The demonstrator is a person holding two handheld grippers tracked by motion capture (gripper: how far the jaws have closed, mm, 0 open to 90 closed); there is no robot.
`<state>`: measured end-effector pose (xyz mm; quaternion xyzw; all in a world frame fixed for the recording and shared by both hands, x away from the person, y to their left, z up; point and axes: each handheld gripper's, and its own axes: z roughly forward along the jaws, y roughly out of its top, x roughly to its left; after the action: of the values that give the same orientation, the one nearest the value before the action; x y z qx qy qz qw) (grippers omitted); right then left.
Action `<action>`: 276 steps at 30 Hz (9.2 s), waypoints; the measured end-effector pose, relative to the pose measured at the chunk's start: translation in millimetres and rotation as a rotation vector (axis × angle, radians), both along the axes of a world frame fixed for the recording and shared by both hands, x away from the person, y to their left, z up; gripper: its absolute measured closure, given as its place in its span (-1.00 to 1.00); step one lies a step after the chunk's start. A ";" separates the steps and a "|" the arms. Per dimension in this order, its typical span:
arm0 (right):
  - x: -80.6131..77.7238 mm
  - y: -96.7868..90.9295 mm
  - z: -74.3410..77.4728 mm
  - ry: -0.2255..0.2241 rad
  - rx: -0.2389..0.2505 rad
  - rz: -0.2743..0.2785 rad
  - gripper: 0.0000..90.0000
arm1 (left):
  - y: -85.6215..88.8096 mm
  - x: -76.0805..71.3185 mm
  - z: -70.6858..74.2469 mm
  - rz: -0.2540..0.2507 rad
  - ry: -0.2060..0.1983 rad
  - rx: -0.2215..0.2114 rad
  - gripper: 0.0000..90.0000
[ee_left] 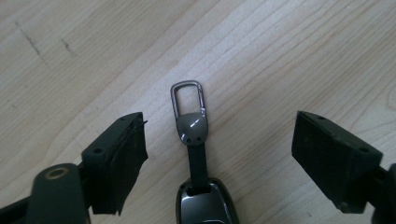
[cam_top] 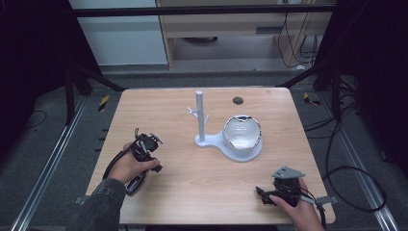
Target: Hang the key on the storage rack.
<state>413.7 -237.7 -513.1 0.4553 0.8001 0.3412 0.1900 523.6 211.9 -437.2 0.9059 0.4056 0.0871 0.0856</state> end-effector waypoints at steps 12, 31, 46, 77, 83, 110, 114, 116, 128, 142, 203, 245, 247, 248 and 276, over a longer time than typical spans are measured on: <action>0.5 -0.6 -0.9 -0.014 -0.014 0.006 -0.99 | 12.7 3.1 -10.7 0.015 0.069 0.047 0.04; 0.3 -0.6 -0.9 -0.014 -0.014 0.005 -0.99 | 14.5 5.7 -19.5 0.034 0.094 0.062 0.37; 0.3 -0.6 -1.1 -0.017 -0.013 0.005 -0.99 | 18.2 7.0 -20.8 0.043 0.099 0.060 0.54; 0.2 -1.0 -1.0 -0.017 -0.015 0.008 -0.99 | 41.8 -28.6 -2.0 0.048 -0.078 -0.140 0.77; 0.4 -1.2 -0.9 -0.017 -0.018 0.010 -0.99 | 46.4 -38.0 4.3 0.048 -0.155 -0.215 0.78; 0.1 0.2 -0.7 -0.009 -0.005 -0.002 -0.99 | 33.8 -65.2 31.8 0.028 -0.481 -0.494 0.79; 0.1 0.3 -0.7 -0.009 -0.005 -0.003 -0.99 | 24.4 -67.1 34.6 0.012 -0.503 -0.517 0.79; 0.1 0.3 -0.7 -0.009 -0.006 -0.003 -0.99 | 19.5 -68.1 37.1 0.001 -0.512 -0.520 0.79; 0.2 0.5 -0.7 -0.009 -0.004 -0.004 -0.99 | -0.9 -66.2 47.3 -0.029 -0.518 -0.538 0.79; 0.1 0.5 -0.7 -0.009 -0.004 -0.004 -0.99 | -20.7 -64.3 64.3 -0.037 -0.553 -0.565 0.79; 0.0 0.6 -0.7 -0.011 -0.007 -0.003 -0.99 | -63.3 -21.0 96.7 -0.041 -0.606 -0.556 0.78; -0.6 1.0 -0.6 -0.011 -0.007 0.000 -0.99 | -76.5 1.5 72.3 -0.005 -0.561 -0.584 0.78; -0.6 1.0 -0.6 -0.011 -0.006 0.000 -0.99 | -77.5 2.9 69.5 0.000 -0.556 -0.588 0.78; -0.6 1.0 -0.6 -0.011 -0.007 0.000 -0.99 | -77.8 3.4 68.8 0.000 -0.554 -0.587 0.78; -0.6 1.0 -0.7 -0.011 -0.006 0.000 -0.99 | -81.7 7.5 57.5 0.014 -0.573 -0.619 0.76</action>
<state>413.0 -236.7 -513.7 0.4528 0.8002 0.3412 0.1955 531.1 130.2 -379.7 0.7736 0.3787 0.2101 0.4625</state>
